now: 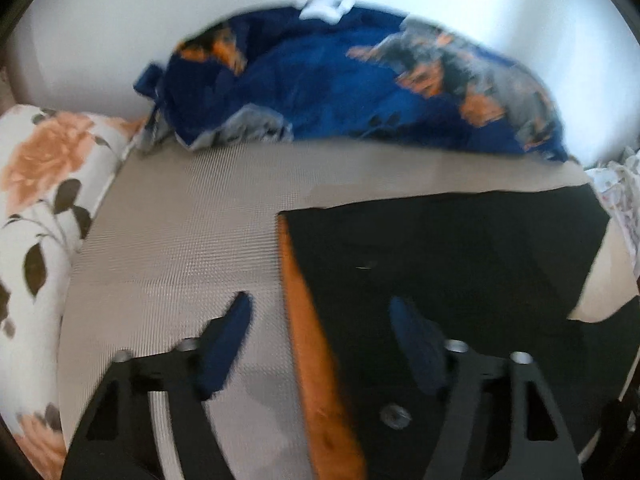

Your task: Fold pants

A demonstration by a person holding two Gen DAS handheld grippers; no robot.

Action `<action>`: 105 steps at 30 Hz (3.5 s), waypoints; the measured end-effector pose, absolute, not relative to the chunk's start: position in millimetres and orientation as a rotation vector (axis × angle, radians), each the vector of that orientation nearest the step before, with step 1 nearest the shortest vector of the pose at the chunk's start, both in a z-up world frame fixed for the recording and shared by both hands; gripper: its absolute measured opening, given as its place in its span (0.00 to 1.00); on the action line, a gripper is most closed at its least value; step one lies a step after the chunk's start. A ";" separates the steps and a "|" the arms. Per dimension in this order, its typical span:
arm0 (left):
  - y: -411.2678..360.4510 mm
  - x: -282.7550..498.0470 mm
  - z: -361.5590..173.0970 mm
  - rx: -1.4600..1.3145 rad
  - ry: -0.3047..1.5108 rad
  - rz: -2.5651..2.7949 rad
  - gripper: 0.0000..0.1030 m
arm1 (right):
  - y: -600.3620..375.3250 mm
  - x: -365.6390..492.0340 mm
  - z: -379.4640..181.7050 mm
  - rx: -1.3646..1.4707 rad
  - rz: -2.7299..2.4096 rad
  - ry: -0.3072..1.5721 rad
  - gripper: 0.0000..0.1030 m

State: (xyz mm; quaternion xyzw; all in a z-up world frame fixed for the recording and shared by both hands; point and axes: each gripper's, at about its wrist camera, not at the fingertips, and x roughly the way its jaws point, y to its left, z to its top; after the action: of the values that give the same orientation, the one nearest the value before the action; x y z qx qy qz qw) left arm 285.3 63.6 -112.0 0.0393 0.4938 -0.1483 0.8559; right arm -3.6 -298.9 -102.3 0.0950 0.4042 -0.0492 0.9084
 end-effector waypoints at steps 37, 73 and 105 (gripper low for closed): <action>31.2 137.5 -36.8 0.079 0.696 -0.449 0.10 | -330.1 64.1 -92.2 0.572 0.166 0.855 1.00; 66.2 60.4 -111.1 -0.284 1.055 -0.518 0.41 | -372.5 249.5 -188.7 1.072 0.223 1.032 0.35; 66.2 110.9 -118.9 -0.783 1.175 -0.531 0.15 | -404.4 256.4 -199.2 1.116 0.214 0.955 0.30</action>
State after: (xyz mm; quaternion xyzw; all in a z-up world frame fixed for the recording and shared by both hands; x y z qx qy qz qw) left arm 110.9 66.2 -118.9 -0.3554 0.5335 -0.2408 0.7288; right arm 256.4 -404.4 -199.2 0.5082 0.4349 0.0977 0.7369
